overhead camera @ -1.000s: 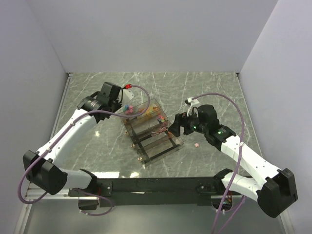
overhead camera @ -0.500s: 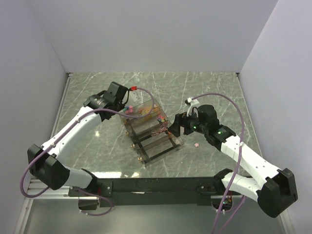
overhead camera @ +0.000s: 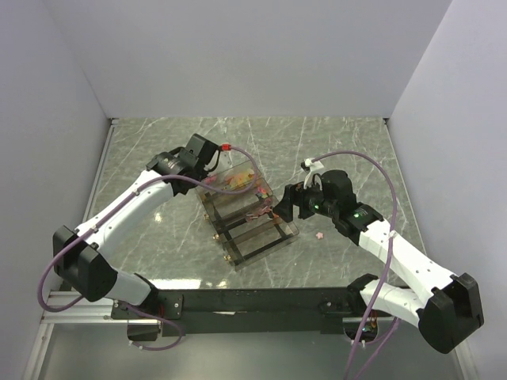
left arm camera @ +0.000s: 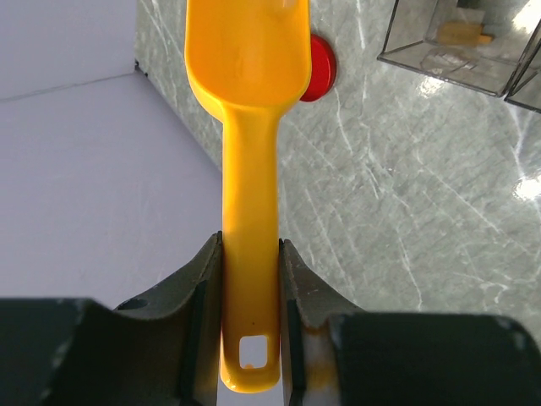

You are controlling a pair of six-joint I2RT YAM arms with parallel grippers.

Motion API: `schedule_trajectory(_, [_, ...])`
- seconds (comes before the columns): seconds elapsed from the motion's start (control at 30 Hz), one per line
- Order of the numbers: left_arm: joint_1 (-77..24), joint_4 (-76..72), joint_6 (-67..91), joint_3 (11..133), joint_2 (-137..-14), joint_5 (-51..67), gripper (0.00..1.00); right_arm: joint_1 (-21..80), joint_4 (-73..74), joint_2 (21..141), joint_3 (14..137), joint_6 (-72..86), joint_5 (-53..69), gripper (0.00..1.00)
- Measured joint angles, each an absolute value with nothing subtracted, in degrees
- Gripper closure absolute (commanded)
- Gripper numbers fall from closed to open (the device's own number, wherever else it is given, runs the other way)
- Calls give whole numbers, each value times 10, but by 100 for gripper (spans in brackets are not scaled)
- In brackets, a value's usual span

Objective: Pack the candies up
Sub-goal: Place the fake candies in the packing bottle.

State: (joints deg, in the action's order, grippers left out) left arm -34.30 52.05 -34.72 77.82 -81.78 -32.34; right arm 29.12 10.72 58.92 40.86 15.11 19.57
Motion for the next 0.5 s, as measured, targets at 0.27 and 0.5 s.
schedule_trajectory(0.27, [-357, 527, -358, 779, -826, -355, 99, 291, 107, 589, 409, 151, 196, 9])
schedule_trajectory(0.5, [-366, 533, -364, 787, -828, -376, 99, 291, 107, 589, 409, 147, 196, 10])
